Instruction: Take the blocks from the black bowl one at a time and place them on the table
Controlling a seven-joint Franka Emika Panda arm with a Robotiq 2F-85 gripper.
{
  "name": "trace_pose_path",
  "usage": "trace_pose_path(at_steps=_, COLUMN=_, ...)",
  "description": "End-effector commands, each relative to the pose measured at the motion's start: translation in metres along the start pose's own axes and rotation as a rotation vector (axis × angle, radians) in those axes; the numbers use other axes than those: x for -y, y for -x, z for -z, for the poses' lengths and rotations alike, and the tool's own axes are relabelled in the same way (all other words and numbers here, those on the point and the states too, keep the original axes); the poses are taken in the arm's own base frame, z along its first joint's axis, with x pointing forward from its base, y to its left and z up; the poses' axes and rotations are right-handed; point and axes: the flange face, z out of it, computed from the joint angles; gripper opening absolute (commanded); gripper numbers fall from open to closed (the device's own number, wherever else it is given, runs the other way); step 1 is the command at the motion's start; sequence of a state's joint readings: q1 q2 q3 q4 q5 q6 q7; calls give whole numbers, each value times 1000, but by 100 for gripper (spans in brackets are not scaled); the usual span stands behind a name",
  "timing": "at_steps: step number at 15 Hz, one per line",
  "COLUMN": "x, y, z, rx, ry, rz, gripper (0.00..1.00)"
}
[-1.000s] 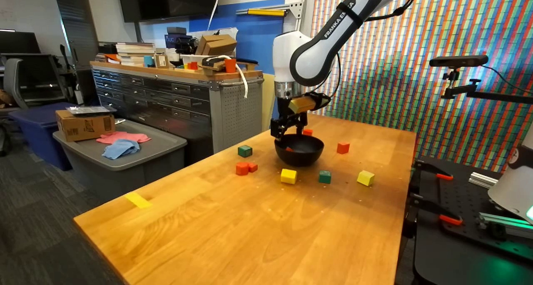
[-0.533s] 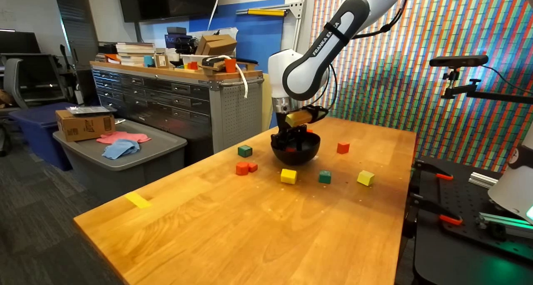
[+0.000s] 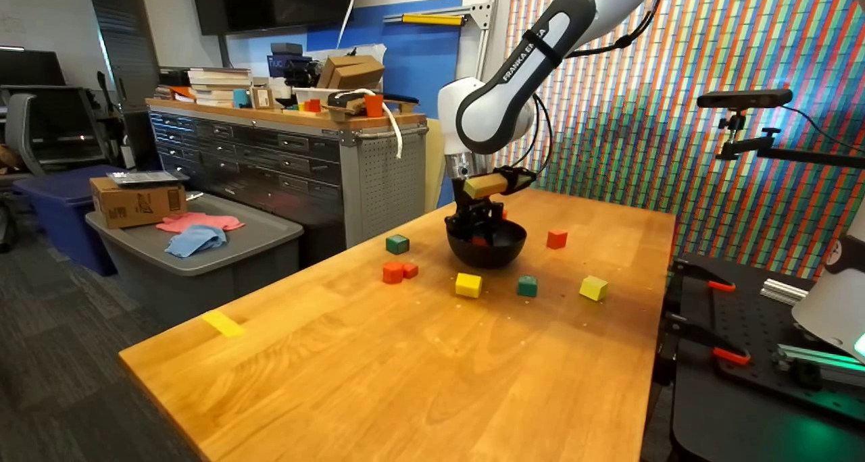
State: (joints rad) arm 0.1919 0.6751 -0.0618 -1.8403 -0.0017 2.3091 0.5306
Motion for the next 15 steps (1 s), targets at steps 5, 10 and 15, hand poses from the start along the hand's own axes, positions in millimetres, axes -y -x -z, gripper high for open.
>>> trace_pose_path(at_steps=5, x=-29, y=14, z=60, rx=-130, ry=1, rz=-59, gripper=27)
trace_pose_path(at_steps=10, x=-59, y=55, z=107, rx=-278, ry=35, rz=-93, gripper=27)
trace_pose_path(at_steps=15, x=-89, y=124, z=71, rx=-237, ry=36, rz=-291, gripper=27)
